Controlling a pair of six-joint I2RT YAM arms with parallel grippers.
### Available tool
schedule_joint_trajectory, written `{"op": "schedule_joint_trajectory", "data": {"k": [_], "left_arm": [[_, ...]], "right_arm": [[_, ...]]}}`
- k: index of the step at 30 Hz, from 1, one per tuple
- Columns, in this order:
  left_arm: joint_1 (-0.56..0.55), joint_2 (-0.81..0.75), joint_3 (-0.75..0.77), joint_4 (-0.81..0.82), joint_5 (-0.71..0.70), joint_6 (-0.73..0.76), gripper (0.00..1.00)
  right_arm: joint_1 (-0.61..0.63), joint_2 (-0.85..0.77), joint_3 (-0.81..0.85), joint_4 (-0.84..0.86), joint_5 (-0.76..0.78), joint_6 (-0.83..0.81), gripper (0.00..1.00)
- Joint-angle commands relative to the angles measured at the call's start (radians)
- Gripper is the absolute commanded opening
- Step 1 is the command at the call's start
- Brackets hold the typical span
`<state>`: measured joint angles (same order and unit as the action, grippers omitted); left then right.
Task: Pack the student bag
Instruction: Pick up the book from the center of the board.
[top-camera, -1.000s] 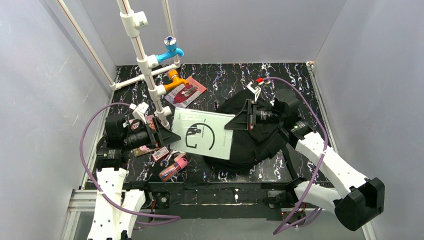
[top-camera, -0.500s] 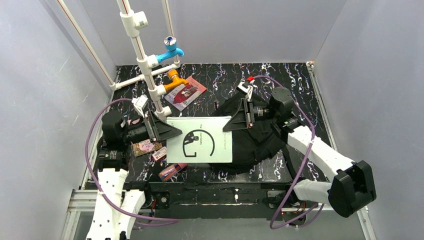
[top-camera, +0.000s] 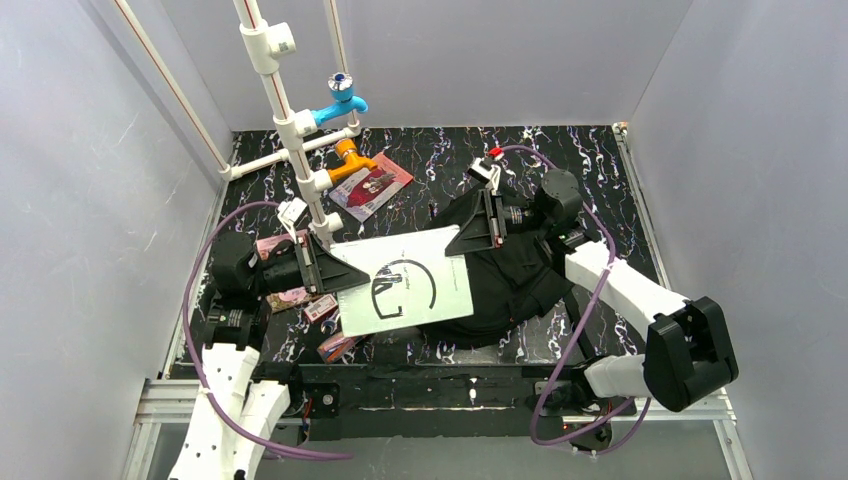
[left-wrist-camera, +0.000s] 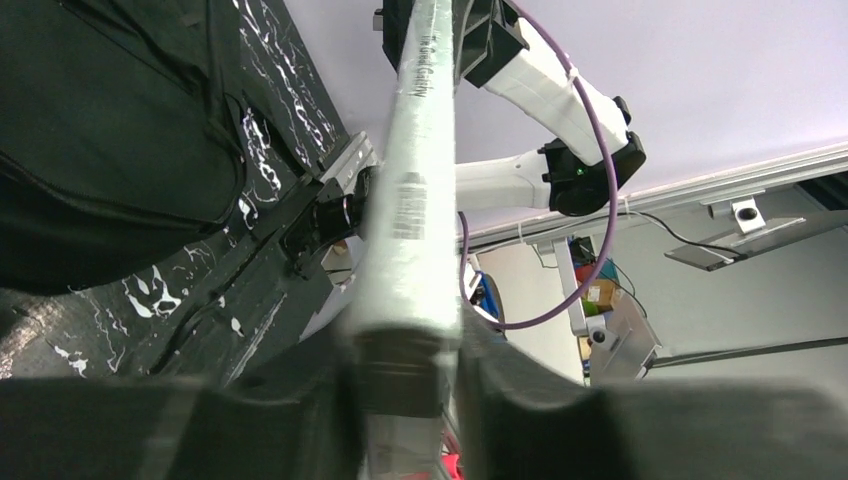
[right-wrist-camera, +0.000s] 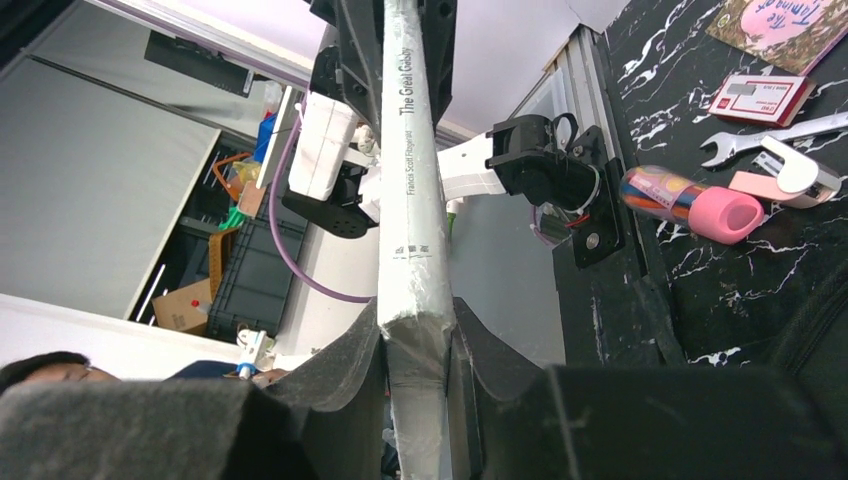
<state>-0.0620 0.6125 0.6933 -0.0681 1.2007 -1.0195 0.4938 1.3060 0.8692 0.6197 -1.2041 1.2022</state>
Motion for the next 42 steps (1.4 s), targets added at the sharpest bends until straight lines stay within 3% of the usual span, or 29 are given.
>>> {"op": "schedule_joint_trajectory", "data": {"k": [1, 2, 5, 7, 9, 10, 11, 12, 15, 16, 20, 24, 26, 28, 32, 35, 39, 42], "left_arm": [[-0.009, -0.012, -0.005, 0.062, 0.063, -0.046, 0.22], [-0.009, -0.009, -0.008, 0.062, 0.063, -0.053, 0.22], [-0.009, 0.003, -0.011, 0.103, 0.057, -0.073, 0.38], [-0.009, 0.011, -0.008, 0.104, 0.048, -0.077, 0.38], [-0.009, 0.015, -0.007, 0.104, 0.035, -0.081, 0.31], [-0.009, 0.015, -0.007, 0.103, 0.026, -0.082, 0.23], [-0.01, 0.014, -0.006, 0.103, 0.013, -0.085, 0.02], [-0.009, 0.016, -0.007, 0.101, -0.002, -0.089, 0.0], [-0.009, 0.033, -0.018, 0.093, -0.05, -0.106, 0.0], [-0.009, 0.047, -0.017, 0.018, -0.098, -0.074, 0.0], [-0.009, 0.069, 0.084, -0.332, -0.254, 0.123, 0.0], [-0.009, 0.069, 0.223, -0.631, -0.463, 0.306, 0.0], [-0.009, 0.044, 0.268, -0.698, -0.529, 0.316, 0.0], [-0.012, 0.033, 0.317, -0.785, -0.605, 0.324, 0.0], [-0.012, -0.027, 0.332, -0.855, -0.746, 0.309, 0.0], [-0.012, 0.0, 0.39, -0.958, -0.802, 0.36, 0.0], [-0.012, 0.065, 0.484, -1.143, -0.904, 0.449, 0.0], [-0.021, 0.056, 0.492, -1.163, -0.929, 0.452, 0.0]], "right_arm": [[-0.046, 0.018, 0.057, 0.116, 0.047, 0.052, 0.01], [-0.052, 0.026, 0.055, 0.126, 0.051, 0.061, 0.01], [-0.056, 0.052, 0.035, 0.23, 0.076, 0.141, 0.01], [-0.056, 0.069, 0.01, 0.372, 0.101, 0.226, 0.01], [-0.057, 0.083, -0.007, 0.431, 0.127, 0.28, 0.01], [-0.057, 0.087, -0.011, 0.413, 0.142, 0.274, 0.01], [-0.057, 0.088, -0.011, 0.346, 0.152, 0.226, 0.01], [-0.057, 0.086, -0.008, 0.244, 0.164, 0.162, 0.06], [-0.062, 0.072, 0.058, -0.265, 0.238, -0.196, 0.52], [-0.074, 0.075, 0.133, -0.57, 0.324, -0.406, 0.69], [-0.156, 0.049, 0.19, -0.894, 0.484, -0.605, 0.96], [-0.312, 0.054, 0.212, -1.152, 0.696, -0.724, 0.98], [-0.303, 0.064, 0.278, -1.305, 0.909, -0.87, 0.98], [-0.26, 0.043, 0.272, -1.303, 0.999, -0.913, 0.96], [0.02, -0.029, 0.217, -1.186, 1.152, -0.908, 0.91], [0.27, -0.019, 0.203, -1.167, 1.38, -0.933, 0.89], [0.466, 0.036, 0.182, -1.147, 1.508, -0.965, 0.82], [0.618, 0.092, 0.202, -1.121, 1.606, -1.004, 0.8]]}}
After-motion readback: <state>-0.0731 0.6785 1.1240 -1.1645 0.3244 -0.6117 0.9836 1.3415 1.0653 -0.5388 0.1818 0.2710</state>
